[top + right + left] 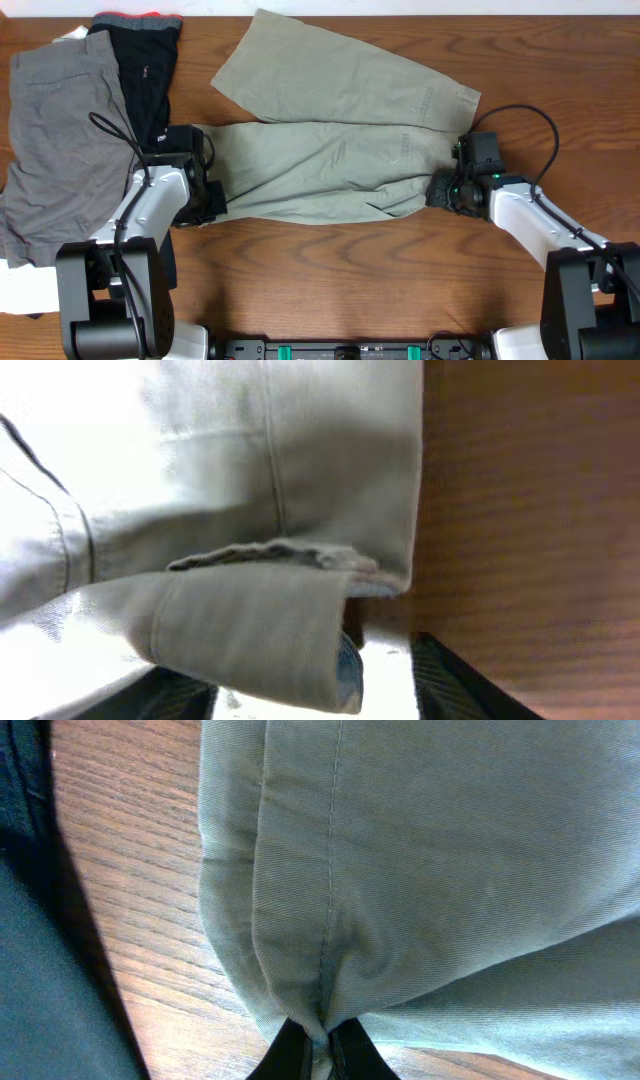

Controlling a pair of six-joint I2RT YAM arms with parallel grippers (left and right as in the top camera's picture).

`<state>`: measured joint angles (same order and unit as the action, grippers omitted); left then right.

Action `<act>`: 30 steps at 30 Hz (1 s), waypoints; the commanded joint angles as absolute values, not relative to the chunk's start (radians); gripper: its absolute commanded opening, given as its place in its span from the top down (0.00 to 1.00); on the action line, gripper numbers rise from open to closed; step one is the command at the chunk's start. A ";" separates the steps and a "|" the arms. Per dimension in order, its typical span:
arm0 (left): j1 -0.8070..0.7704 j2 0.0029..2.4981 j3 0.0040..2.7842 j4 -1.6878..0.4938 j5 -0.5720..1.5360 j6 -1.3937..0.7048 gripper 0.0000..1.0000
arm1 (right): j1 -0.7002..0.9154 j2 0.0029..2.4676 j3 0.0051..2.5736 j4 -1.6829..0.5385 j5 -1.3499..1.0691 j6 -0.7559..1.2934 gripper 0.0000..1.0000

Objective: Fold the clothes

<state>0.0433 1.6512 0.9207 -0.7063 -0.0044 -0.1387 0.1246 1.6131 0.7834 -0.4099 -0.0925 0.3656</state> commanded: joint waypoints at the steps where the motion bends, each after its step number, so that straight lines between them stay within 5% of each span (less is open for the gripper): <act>1: 0.048 1.640 0.942 -0.708 -0.030 -0.148 0.94 | 0.112 1.621 0.828 -0.406 -0.110 0.230 0.37; 8: 0.048 1.640 0.942 -0.701 -0.030 -0.149 0.94 | 0.112 1.621 0.831 -0.381 -0.164 0.149 0.54; 12: 0.048 1.640 0.942 -0.693 -0.030 -0.149 0.94 | 0.111 1.618 0.841 -0.393 -0.178 0.161 0.99; 30: 0.048 1.196 1.000 -0.761 -0.031 -0.155 0.94 | -0.235 1.269 1.069 -0.950 -0.186 0.204 0.99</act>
<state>0.0177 1.2503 0.9810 -0.7616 0.0929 -0.1432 -0.1574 1.2987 1.0557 -0.9363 -0.3149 0.2016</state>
